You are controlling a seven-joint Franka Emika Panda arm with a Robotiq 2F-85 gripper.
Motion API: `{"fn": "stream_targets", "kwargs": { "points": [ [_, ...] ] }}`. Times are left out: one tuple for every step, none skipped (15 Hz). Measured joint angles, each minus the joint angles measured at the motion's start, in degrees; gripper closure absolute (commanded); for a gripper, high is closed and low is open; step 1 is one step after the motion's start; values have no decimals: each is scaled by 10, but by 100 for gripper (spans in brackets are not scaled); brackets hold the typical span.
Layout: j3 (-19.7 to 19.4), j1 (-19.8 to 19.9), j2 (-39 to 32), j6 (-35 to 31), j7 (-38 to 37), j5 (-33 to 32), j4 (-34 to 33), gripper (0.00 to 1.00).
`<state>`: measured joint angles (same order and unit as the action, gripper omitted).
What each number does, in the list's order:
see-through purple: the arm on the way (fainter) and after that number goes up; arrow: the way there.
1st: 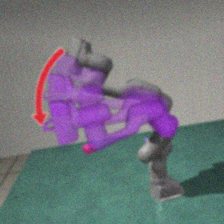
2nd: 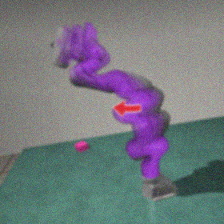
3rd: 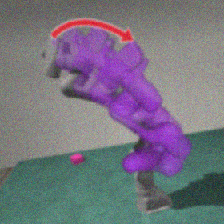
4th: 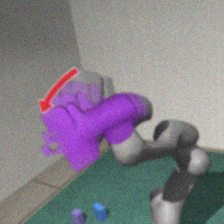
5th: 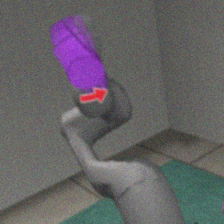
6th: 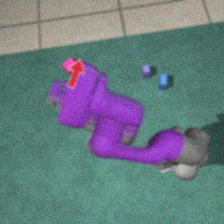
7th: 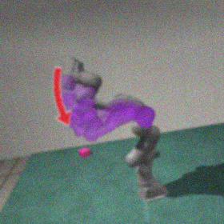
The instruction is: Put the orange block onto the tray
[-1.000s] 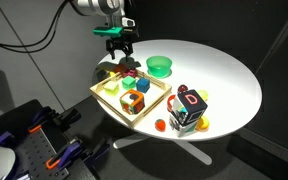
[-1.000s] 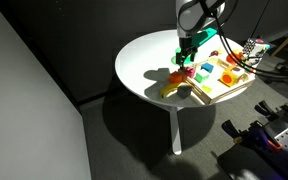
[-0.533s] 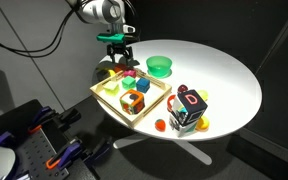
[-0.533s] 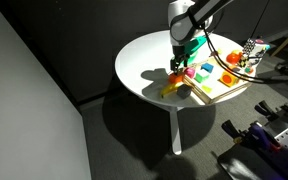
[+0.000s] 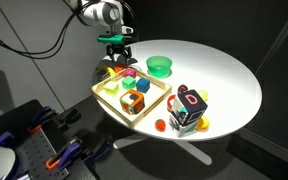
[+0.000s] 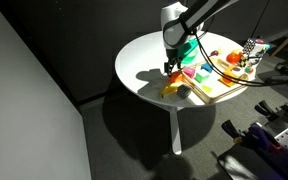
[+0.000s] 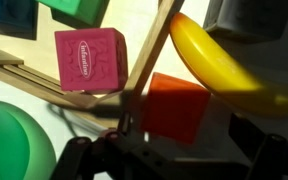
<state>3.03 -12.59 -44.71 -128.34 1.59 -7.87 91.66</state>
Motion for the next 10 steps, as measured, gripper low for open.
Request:
{"fn": "stream_targets", "kwargs": {
  "points": [
    [0,-2,-4,0,0,0,-5,0],
    [0,-3,-7,0,0,0,-8,0],
    [0,-3,-10,0,0,0,-12,0],
    [0,-4,-13,0,0,0,-16,0],
    [0,-4,-16,0,0,0,-19,0],
    [0,-4,-18,0,0,0,-21,0],
    [0,-4,-20,0,1,0,-23,0],
    [0,-4,-22,1,1,0,-25,0],
    [0,-4,-23,1,2,0,-27,0],
    [0,-4,-25,1,3,0,-29,0]
  ]
}}
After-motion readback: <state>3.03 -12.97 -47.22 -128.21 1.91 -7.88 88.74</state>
